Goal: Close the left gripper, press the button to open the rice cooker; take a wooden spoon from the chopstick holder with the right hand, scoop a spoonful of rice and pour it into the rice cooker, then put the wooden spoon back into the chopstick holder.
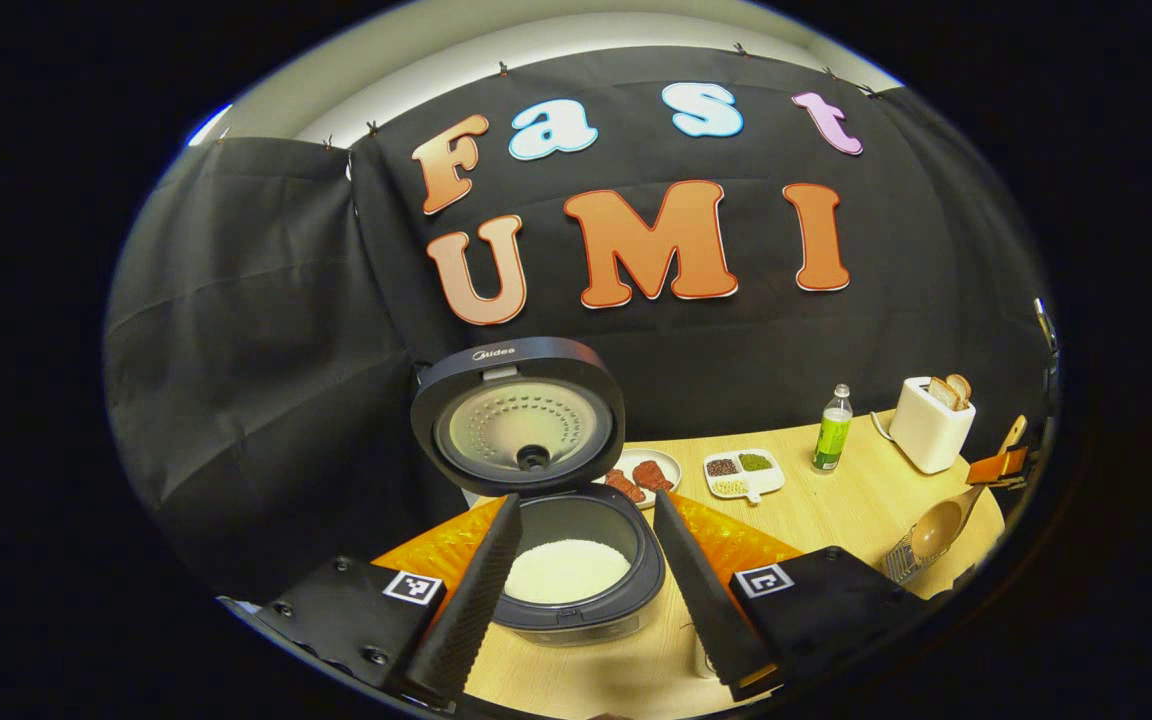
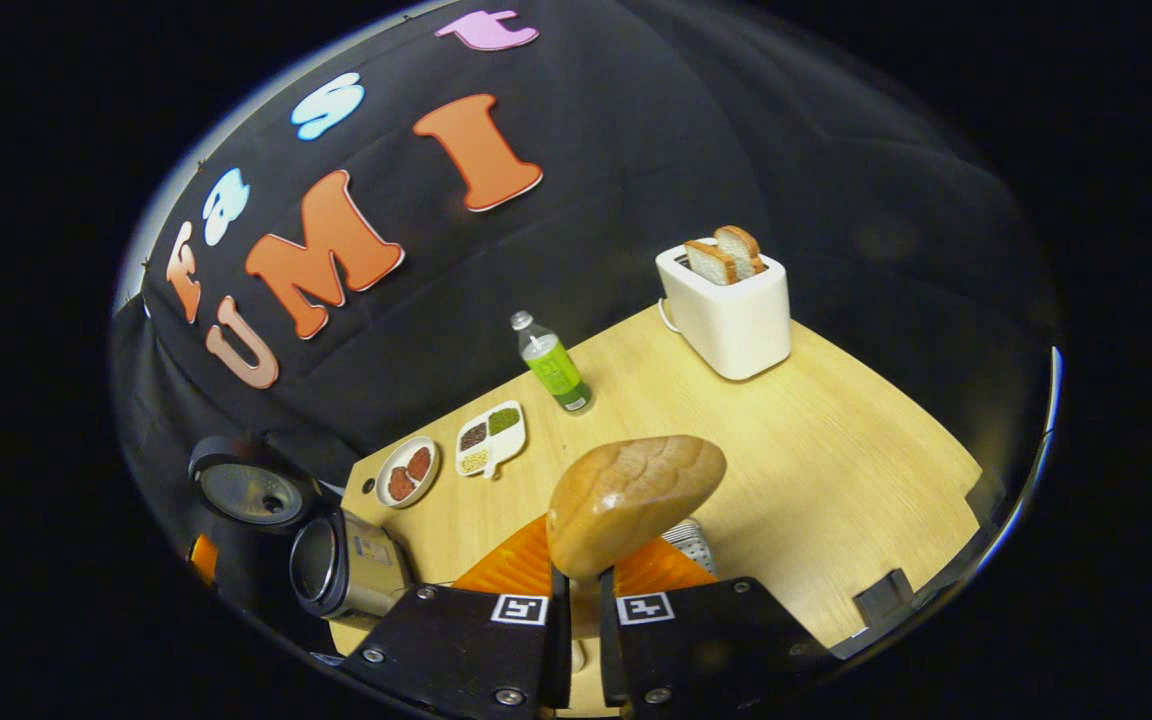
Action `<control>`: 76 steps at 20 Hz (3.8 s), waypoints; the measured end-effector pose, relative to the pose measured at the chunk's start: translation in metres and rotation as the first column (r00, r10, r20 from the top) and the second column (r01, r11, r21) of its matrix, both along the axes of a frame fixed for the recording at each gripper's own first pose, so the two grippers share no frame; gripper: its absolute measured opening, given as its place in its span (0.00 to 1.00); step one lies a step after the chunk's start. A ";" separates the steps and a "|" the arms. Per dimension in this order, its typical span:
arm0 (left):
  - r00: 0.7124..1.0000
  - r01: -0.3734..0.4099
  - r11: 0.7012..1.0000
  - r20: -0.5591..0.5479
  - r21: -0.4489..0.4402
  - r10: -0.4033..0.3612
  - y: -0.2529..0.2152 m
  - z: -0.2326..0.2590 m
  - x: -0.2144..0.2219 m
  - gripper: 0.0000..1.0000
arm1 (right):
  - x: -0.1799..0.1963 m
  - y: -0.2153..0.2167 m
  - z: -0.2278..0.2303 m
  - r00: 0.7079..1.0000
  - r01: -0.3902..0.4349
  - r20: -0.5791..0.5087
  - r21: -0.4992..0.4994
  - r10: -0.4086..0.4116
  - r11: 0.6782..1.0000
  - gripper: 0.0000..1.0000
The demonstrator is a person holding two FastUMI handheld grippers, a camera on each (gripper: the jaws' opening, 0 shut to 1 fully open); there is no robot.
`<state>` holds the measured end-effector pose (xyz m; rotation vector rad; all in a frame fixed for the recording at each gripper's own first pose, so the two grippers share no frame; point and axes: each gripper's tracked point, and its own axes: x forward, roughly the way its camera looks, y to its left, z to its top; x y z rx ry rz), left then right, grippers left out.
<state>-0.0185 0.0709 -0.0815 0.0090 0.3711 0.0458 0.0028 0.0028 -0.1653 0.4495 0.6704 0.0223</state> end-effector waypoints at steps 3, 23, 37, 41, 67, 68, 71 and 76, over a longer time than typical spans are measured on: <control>1.000 0.015 1.000 -0.002 -0.027 -0.015 0.013 -0.006 -0.001 0.86 | -0.015 0.049 0.005 0.995 -0.096 0.008 0.000 0.096 0.995 0.11; 0.989 0.131 0.991 -0.074 0.012 -0.130 0.083 -0.056 0.020 0.88 | -0.057 0.140 -0.094 0.957 -0.249 -0.033 -0.605 0.289 0.756 0.10; 0.972 0.225 0.973 -0.080 0.045 -0.221 0.082 -0.061 0.030 0.88 | -0.081 0.208 -0.113 0.989 -0.139 -0.071 -0.114 0.131 0.984 0.09; 0.972 0.224 0.973 -0.084 0.060 -0.219 0.088 -0.060 0.032 0.88 | -0.077 0.217 -0.119 0.992 -0.069 -0.105 0.043 0.073 0.997 0.08; 0.990 0.134 0.991 -0.052 0.008 -0.133 0.068 -0.047 0.047 0.95 | -0.047 0.170 -0.087 0.972 0.092 -0.225 0.615 0.062 0.783 0.08; 0.992 0.120 0.993 -0.046 0.007 -0.120 0.067 -0.045 0.048 0.88 | -0.043 0.166 -0.080 0.974 0.088 -0.218 0.635 0.069 0.768 0.08; 0.997 0.072 0.997 -0.032 -0.011 -0.072 0.070 -0.042 0.046 0.95 | -0.033 0.161 -0.057 0.976 0.074 -0.197 0.703 0.094 0.708 0.08; 1.000 -0.025 0.999 -0.021 -0.043 0.024 0.086 -0.040 0.037 0.95 | -0.017 0.172 -0.021 0.973 0.020 -0.161 0.773 0.166 0.634 0.08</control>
